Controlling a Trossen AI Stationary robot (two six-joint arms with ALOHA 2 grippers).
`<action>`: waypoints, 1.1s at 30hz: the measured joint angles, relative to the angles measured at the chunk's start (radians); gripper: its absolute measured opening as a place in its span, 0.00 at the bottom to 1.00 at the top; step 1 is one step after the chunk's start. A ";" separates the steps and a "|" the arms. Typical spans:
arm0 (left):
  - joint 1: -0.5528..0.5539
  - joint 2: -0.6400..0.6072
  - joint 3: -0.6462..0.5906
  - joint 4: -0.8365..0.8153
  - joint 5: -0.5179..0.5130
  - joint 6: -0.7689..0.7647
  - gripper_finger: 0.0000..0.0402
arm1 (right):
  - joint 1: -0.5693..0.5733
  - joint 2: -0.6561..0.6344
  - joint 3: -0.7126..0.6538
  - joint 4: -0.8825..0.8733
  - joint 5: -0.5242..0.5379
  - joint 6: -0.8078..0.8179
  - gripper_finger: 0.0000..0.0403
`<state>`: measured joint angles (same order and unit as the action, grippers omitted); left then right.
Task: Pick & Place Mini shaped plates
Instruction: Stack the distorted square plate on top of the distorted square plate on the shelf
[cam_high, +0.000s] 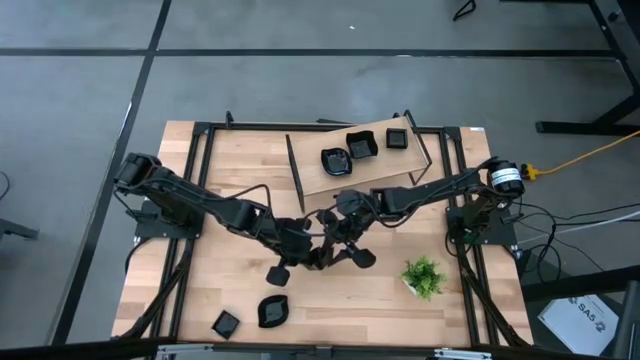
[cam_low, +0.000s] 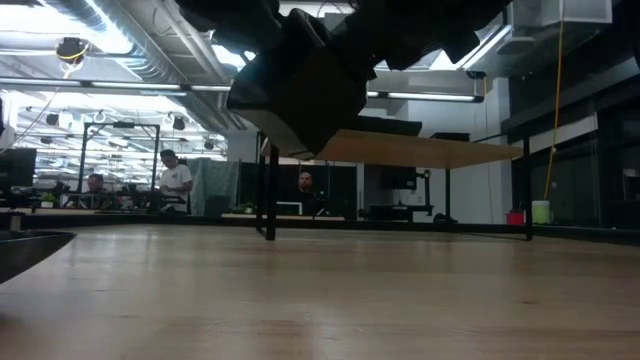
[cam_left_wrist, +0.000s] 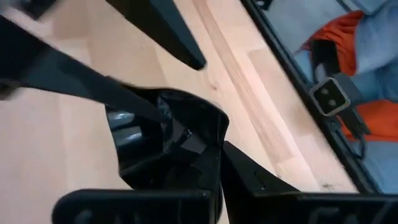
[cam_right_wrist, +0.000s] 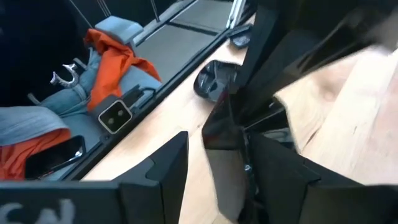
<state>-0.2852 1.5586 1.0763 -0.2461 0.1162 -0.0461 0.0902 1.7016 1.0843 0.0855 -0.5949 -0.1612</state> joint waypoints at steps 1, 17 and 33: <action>0.000 -0.006 0.000 -0.002 -0.017 0.000 0.01 | 0.000 0.000 0.000 -0.010 0.000 0.000 0.42; 0.001 -0.042 0.000 0.001 -0.049 0.008 0.01 | 0.001 0.000 -0.001 -0.022 -0.011 -0.005 0.04; 0.007 -0.042 0.016 0.037 -0.110 0.119 0.17 | -0.001 -0.053 -0.001 -0.106 0.000 -0.026 0.02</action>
<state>-0.2779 1.5162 1.0923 -0.2092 0.0065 0.0726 0.0897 1.6485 1.0832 -0.0205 -0.5954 -0.1872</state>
